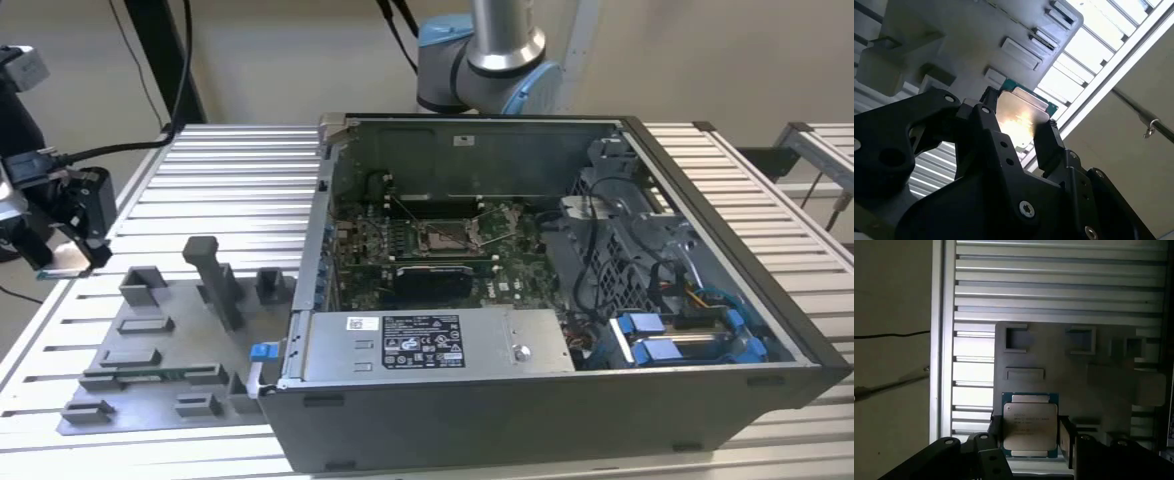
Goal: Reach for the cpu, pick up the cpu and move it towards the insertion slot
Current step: 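Pick up the cpu and move it towards the insertion slot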
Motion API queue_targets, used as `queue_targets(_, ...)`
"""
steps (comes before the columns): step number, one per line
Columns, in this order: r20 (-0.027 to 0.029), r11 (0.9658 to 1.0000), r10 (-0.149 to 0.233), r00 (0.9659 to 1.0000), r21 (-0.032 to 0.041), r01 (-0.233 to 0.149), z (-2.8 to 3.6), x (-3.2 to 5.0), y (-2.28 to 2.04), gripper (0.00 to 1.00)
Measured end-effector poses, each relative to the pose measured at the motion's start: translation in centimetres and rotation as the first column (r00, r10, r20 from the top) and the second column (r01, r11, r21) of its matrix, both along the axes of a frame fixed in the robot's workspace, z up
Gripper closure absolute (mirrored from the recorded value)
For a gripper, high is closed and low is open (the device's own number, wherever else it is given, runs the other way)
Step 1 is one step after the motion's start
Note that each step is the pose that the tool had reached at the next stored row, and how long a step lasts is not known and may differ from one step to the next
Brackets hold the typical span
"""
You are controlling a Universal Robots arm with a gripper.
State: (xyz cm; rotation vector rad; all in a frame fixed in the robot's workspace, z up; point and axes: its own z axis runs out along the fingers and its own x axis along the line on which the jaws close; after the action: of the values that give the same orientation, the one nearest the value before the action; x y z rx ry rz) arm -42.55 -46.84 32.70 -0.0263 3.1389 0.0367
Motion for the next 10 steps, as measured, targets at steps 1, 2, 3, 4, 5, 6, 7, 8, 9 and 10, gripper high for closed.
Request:
queue_targets(1, 0.0001, 1.0, 0.0, 1.0, -0.0002, 0.0, 0.11, 0.0, 0.0, 1.0)
queue_targets(2, 0.0002, 1.0, 0.0, 1.0, -0.0008, 0.0, 0.23, 0.0, 0.02, 1.0)
queue_targets(3, 0.0001, 1.0, 0.0, 1.0, -0.0011, 0.0, 0.35, 0.0, 0.02, 1.0)
queue_targets(4, 0.0001, 1.0, 0.0, 1.0, -0.0012, 0.0, 0.51, 0.0, 0.02, 1.0)
queue_targets(5, 0.0002, 1.0, 0.0, 1.0, -0.0012, 0.0, 0.68, 0.0, 0.02, 1.0)
queue_targets(6, 0.0001, 1.0, 0.0, 1.0, -0.0014, 0.0, 0.87, 0.0, 0.02, 1.0)
queue_targets(7, 0.0, 1.0, 0.0, 1.0, -0.0016, 0.0, 1.02, 0.0, 0.02, 1.0)
queue_targets(8, 0.0, 1.0, 0.0, 1.0, -0.0016, 0.0, 1.2, 0.0, 0.03, 1.0)
queue_targets(9, 0.0001, 1.0, 0.0, 1.0, -0.0016, 0.0, 1.37, 0.0, 0.02, 1.0)
queue_targets(10, 0.0001, 1.0, 0.0, 1.0, -0.0017, 0.0, 1.51, 0.0, 0.03, 1.0)
